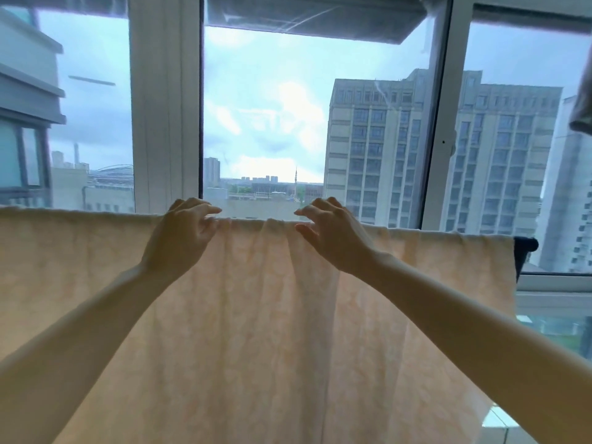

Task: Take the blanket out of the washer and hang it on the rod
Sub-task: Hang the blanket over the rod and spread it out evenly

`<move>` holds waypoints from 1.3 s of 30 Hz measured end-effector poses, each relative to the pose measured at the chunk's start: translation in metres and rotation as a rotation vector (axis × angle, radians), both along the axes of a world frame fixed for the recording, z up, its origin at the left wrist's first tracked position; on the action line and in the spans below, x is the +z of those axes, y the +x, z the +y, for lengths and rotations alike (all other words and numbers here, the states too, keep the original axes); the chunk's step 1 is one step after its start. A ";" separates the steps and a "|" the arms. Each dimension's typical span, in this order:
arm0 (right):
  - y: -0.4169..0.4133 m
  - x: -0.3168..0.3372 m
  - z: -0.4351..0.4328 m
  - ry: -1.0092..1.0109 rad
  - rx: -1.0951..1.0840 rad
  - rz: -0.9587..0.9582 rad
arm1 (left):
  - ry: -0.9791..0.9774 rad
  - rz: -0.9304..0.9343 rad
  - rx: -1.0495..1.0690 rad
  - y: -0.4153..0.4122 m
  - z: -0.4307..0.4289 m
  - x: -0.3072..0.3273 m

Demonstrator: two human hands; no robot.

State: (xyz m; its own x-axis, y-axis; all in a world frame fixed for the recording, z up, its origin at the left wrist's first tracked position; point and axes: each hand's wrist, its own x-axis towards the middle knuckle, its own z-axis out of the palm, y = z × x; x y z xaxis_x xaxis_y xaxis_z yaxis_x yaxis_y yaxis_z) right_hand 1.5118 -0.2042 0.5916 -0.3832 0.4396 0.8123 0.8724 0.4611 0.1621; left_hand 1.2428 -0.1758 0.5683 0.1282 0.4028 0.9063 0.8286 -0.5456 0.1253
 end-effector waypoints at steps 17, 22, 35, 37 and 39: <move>-0.043 -0.013 0.016 0.047 0.290 0.083 | 0.115 0.056 0.008 -0.017 -0.013 -0.025; -0.032 -0.012 0.019 0.061 0.262 -0.010 | -0.007 0.047 0.004 -0.027 -0.009 -0.034; 0.023 -0.012 -0.002 0.008 0.043 0.086 | -0.057 0.146 -0.180 0.012 0.014 -0.003; 0.039 -0.014 -0.006 0.000 0.005 0.100 | -0.057 0.142 -0.209 0.026 0.014 -0.003; 0.053 -0.016 -0.011 -0.003 -0.026 0.080 | -0.049 0.137 -0.223 0.041 0.012 -0.003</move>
